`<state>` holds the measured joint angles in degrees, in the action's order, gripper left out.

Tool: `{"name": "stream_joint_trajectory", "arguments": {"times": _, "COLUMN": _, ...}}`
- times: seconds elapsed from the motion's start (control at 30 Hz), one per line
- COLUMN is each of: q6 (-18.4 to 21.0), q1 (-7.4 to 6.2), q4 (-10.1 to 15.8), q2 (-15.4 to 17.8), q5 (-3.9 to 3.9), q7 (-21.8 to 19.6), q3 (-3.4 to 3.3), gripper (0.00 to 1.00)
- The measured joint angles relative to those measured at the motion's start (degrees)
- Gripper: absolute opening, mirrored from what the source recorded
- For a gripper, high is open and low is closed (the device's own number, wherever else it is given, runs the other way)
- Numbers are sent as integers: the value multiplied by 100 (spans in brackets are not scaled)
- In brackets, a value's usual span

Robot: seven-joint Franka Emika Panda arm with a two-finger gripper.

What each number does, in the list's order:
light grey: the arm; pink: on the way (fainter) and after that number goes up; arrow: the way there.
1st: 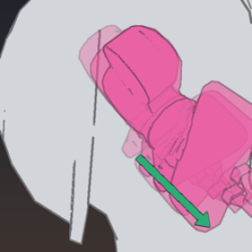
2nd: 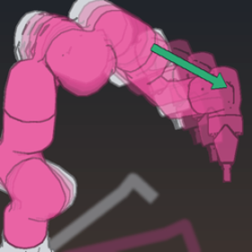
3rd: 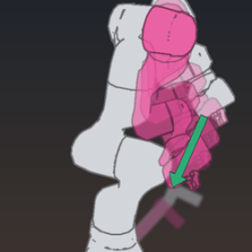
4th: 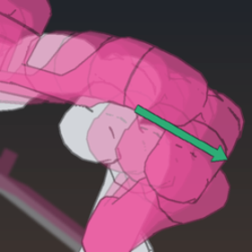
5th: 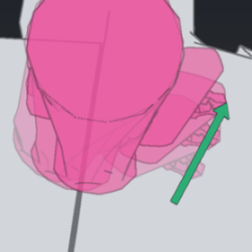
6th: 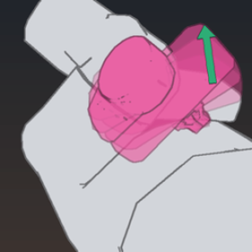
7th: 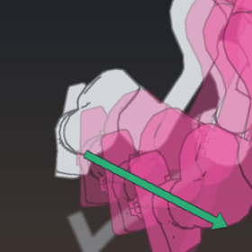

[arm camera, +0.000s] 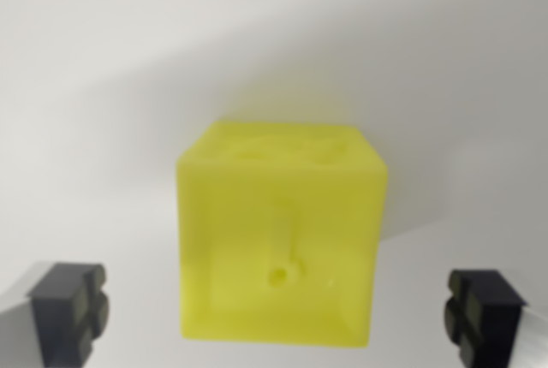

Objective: Pick yellow cube

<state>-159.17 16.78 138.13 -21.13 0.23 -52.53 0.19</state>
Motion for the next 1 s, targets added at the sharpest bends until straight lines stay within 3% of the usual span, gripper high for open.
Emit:
{"name": "stream_joint_trajectory", "arguments": {"times": 0.57, "q6": -502, "q1": 2, "q4": -167, "q2": -671, "q5": 5, "q7": -8, "q3": 0, "gripper": 100}}
{"name": "stream_joint_trajectory", "arguments": {"times": 0.97, "q6": -536, "q1": 3, "q4": -184, "q2": -719, "q5": 6, "q7": -10, "q3": 0, "gripper": 100}}
{"name": "stream_joint_trajectory", "arguments": {"times": 1.0, "q6": -536, "q1": 3, "q4": -184, "q2": -719, "q5": 7, "q7": -10, "q3": 0, "gripper": 0}}
